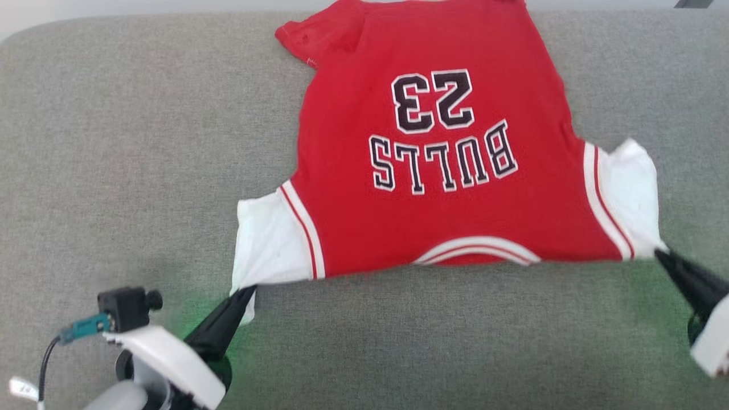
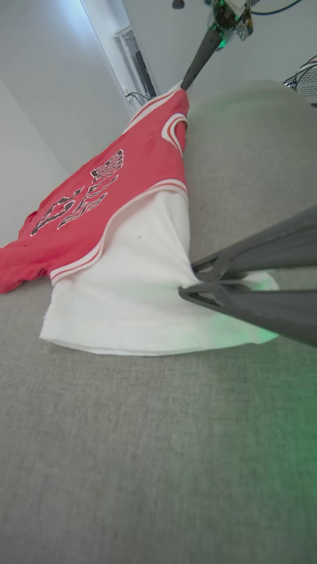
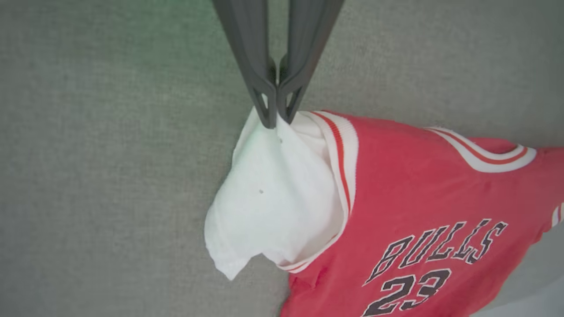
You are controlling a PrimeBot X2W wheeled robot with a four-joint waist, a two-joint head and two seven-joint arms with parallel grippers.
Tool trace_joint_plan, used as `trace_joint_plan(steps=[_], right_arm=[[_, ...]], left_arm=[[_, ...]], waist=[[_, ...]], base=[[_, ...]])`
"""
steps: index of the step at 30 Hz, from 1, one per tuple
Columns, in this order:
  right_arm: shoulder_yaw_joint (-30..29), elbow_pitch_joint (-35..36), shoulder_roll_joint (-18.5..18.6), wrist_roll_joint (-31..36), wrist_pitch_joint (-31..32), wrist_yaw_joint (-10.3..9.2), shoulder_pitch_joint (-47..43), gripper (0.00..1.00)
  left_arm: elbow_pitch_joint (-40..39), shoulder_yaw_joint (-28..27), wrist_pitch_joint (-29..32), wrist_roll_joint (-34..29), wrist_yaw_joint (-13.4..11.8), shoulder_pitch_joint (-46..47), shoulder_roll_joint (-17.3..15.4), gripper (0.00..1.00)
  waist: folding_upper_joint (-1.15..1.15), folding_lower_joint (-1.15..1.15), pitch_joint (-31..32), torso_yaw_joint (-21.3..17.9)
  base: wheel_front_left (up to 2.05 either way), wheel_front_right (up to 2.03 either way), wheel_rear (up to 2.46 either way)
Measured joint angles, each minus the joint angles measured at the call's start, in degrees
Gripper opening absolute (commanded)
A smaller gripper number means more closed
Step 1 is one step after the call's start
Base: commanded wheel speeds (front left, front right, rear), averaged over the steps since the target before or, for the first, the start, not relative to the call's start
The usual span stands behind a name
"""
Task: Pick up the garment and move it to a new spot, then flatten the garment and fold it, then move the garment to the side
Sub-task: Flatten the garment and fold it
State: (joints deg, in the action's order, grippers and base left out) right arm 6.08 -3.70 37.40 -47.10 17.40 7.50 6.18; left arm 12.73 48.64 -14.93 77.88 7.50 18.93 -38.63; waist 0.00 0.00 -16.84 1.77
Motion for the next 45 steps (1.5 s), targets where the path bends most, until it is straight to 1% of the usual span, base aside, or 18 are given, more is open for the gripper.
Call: trace_joint_plan(steps=[4, 8, 10, 13, 15, 18, 21, 25, 28, 33, 38, 39, 40, 41, 42, 45], right_arm=[[-6.31, 9.23, -3.87, 2.24, 5.99, 0.00, -9.54, 0.00], [-10.81, 18.82, -8.18, 4.19, 11.93, 0.00, -17.73, 0.00], [-13.02, 22.94, -10.31, 5.31, 13.83, 0.00, -21.07, 0.00], [-16.26, 27.66, -13.96, 6.94, 15.51, 0.00, -25.01, 0.00], [-17.37, 29.28, -15.64, 7.72, 16.44, 0.00, -25.85, 0.00], [-17.12, 29.17, -16.55, 8.46, 17.79, 0.00, -25.18, 0.00], [-15.61, 26.55, -15.97, 8.84, 18.81, -0.01, -22.49, 0.00], [-12.78, 20.47, -14.90, 8.76, 19.86, -0.01, -19.73, 0.00], [-10.78, 15.63, -13.85, 8.89, 19.48, -0.01, -18.02, 0.00], [-6.95, 10.42, -12.79, 10.01, 17.09, -0.01, -14.92, 0.00], [-4.31, 8.69, -11.09, 9.91, 15.12, -0.01, -13.55, 0.00], [-4.31, 8.69, -11.09, 9.91, 15.12, -0.01, -13.55, 0.08], [-3.99, 8.66, -10.67, 10.00, 14.69, 0.00, -13.40, 0.38], [-3.97, 8.77, -10.46, 10.03, 14.23, 0.01, -13.21, 0.81], [-4.04, 9.04, -10.36, 9.88, 13.85, 0.01, -13.06, 1.00], [-5.19, 11.56, -10.06, 8.36, 14.07, 0.02, -12.95, 1.00]], left_arm=[[-4.47, -2.42, -0.04, -2.44, 0.00, -4.72, -2.13, 0.00], [-8.91, -5.04, -0.05, -3.39, -0.09, -9.94, -4.44, 0.00], [-11.35, -6.00, -0.05, -3.39, -0.27, -12.59, -5.47, 0.00], [-14.23, -9.55, -0.05, -3.22, -0.96, -15.97, -5.70, 0.00], [-15.06, -10.51, -0.05, -3.94, -1.34, -16.96, -5.50, 0.00], [-15.40, -9.76, -0.03, -4.58, -1.27, -16.61, -4.04, 0.00], [-13.16, -8.43, 0.93, -5.92, -0.94, -14.34, -2.36, 0.00], [-9.06, -6.72, 1.87, -6.28, -0.54, -11.54, 0.82, 0.00], [-6.37, -5.76, 2.15, -6.28, -0.40, -9.84, 2.49, 0.00], [-2.10, -4.65, 1.98, -6.81, -0.19, -8.18, 4.07, 0.00], [-1.36, -4.19, 1.27, -5.61, -0.18, -7.45, 4.60, 0.00], [-1.36, -4.19, 1.27, -5.61, -0.18, -7.45, 4.60, 0.00], [-1.32, -4.00, 1.22, -5.61, -0.18, -7.40, 4.52, 0.00], [-1.31, -3.82, 1.05, -5.61, -0.18, -7.39, 4.42, 0.00], [-1.38, -3.78, 0.79, -5.42, -0.18, -7.39, 4.39, 0.00], [-2.33, -3.69, 0.52, -5.21, -0.18, -7.39, 4.09, 0.00]], waist=[[0.00, 0.00, -0.32, 0.14], [0.00, 0.00, -0.93, 0.06], [0.00, 0.00, -1.08, 0.09], [0.00, 0.00, -1.20, 0.52], [0.00, 0.00, -1.38, 0.74], [0.00, 0.00, -1.55, 0.95], [0.00, 0.00, -1.56, 1.07], [0.00, 0.00, -1.43, 1.25], [0.00, 0.00, -1.52, 1.33], [0.00, 0.00, -2.02, 1.32], [0.00, 0.00, -2.25, 1.26], [0.00, 0.00, -2.25, 1.26], [0.00, 0.00, -2.26, 1.21], [0.00, 0.00, -2.26, 1.14], [0.00, 0.00, -2.26, 1.11], [0.00, 0.00, -2.32, 1.07]], base=[[0.00, 0.00, 0.00], [0.00, 0.00, 0.00], [0.00, 0.00, 0.00], [0.00, 0.00, 0.00], [0.00, 0.00, 0.00], [0.00, 0.00, 0.00], [0.00, 0.00, 0.00], [0.00, 0.00, 0.00], [0.00, 0.00, 0.00], [0.00, 0.00, 0.00], [0.00, 0.00, 0.00], [0.00, 0.00, 0.00], [0.00, 0.00, 0.00], [0.00, 0.00, 0.00], [0.00, 0.00, 0.00], [0.00, 0.00, 0.00]])
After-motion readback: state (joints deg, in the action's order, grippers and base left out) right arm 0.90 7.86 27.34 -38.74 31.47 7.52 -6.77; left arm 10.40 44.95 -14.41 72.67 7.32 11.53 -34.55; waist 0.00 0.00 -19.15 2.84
